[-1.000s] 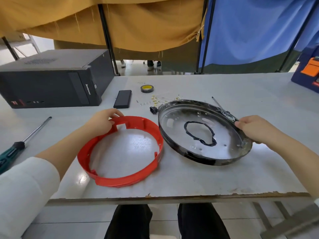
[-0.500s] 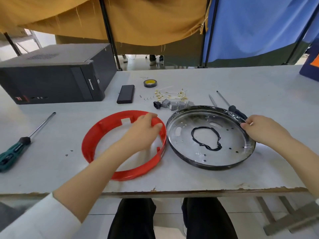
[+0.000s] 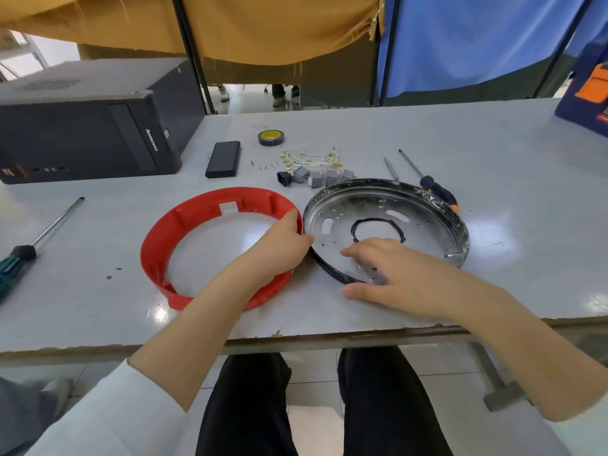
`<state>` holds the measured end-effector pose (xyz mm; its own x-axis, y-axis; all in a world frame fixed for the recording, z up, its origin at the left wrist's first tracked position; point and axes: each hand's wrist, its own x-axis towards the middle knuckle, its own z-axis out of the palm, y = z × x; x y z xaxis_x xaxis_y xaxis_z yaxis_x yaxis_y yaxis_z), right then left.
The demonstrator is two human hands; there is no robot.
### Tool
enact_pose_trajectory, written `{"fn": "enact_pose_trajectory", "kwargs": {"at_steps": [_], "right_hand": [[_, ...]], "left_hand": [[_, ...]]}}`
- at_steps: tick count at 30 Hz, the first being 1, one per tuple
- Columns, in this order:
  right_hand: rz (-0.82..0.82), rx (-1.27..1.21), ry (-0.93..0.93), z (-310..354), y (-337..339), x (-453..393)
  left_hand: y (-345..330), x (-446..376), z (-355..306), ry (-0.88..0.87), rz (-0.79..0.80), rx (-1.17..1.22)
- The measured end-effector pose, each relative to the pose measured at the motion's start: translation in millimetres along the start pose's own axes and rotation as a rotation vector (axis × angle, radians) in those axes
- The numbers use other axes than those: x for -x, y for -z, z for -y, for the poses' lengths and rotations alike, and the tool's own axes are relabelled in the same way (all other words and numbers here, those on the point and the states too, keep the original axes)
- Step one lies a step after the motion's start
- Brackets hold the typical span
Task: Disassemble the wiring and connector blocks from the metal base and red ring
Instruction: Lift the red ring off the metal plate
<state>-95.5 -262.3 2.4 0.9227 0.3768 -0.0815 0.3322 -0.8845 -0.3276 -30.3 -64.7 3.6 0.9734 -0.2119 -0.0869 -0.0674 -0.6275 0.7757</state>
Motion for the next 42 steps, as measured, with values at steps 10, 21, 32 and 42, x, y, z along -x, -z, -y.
{"fn": "enact_pose_trajectory", "kwargs": {"at_steps": [10, 21, 32, 42], "right_hand": [[-0.018, 0.120, 0.010, -13.5, -6.4, -1.0], [0.023, 0.187, 0.073, -19.5, -2.1, -31.3], [-0.307, -0.389, -0.047, -44.8, 44.4, -41.9], [-0.285, 0.322, -0.796, -167.2, 78.6, -74.5]], "left_hand": [[1.7, -21.3, -3.5, -0.038, 0.074, -0.050], [9.1, -41.7, -1.2, -0.044, 0.063, -0.064], [11.6, -53.1, 0.8, -0.046, 0.045, -0.146], [1.6, -68.9, -3.8, 0.011, 0.002, -0.177]]}}
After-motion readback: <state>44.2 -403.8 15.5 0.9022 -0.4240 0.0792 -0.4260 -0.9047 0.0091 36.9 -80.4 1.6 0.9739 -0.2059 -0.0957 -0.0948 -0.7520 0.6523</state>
